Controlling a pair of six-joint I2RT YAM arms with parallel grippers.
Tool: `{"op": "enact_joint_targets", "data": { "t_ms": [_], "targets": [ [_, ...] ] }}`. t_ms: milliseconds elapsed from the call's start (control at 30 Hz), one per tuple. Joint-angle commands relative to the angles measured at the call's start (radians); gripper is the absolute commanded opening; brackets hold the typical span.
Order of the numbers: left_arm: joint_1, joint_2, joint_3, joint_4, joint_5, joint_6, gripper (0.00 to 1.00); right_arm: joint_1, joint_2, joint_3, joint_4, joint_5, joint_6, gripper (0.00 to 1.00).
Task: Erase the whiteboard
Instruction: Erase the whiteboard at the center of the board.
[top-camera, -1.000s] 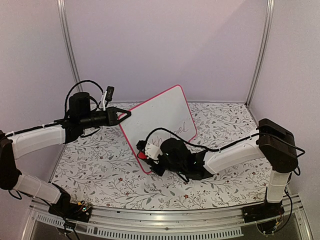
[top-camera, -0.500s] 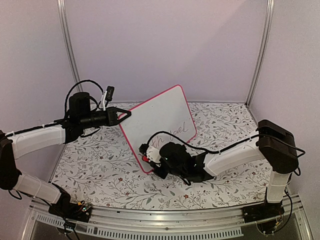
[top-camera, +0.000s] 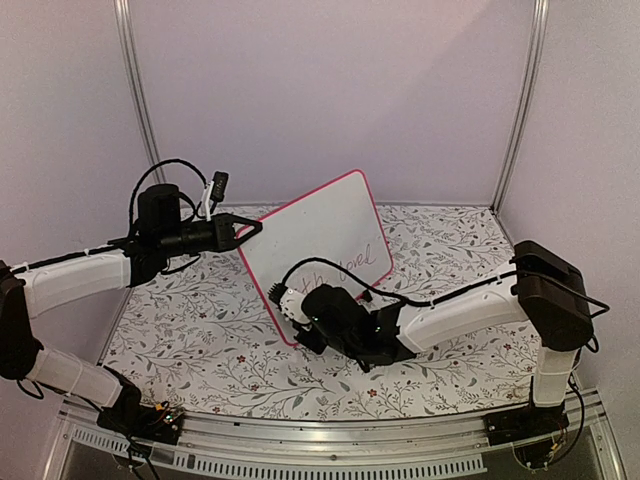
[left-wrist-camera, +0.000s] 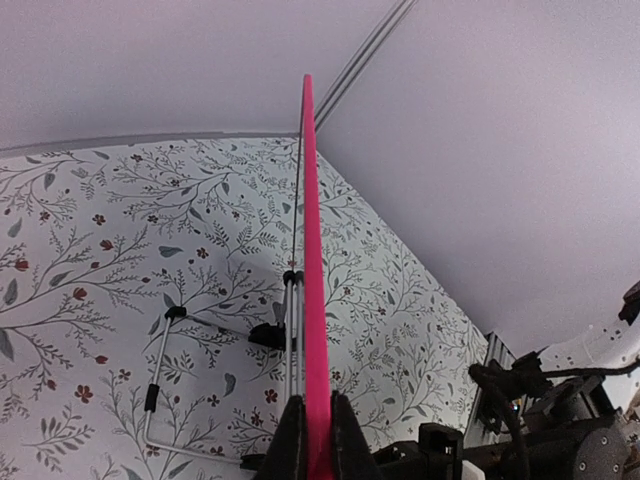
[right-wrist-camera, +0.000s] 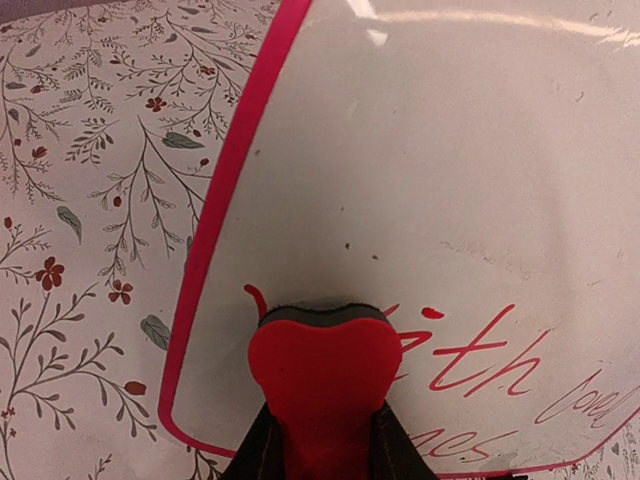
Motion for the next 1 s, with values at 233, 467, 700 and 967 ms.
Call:
{"op": "enact_joint_targets", "data": {
  "t_ms": [233, 467, 700, 967],
  "targets": [
    [-0.025, -0.029, -0.001, 0.047, 0.089, -0.047, 0.0, 0.005, 0.029, 0.095, 0.023, 0.028, -0.063, 0.23],
    [-0.024, -0.03, 0.0, 0.047, 0.09, -0.046, 0.0, 0.026, 0.009, 0.037, 0.026, -0.015, -0.06, 0.23],
    [-0.024, -0.026, -0.001, 0.049, 0.093, -0.049, 0.0, 0.028, 0.008, -0.016, 0.019, -0.004, -0.029, 0.23],
    [-0.025, -0.027, -0.002, 0.051, 0.091, -0.049, 0.0, 0.028, 0.011, -0.047, 0.015, 0.002, -0.011, 0.23]
  ]
}}
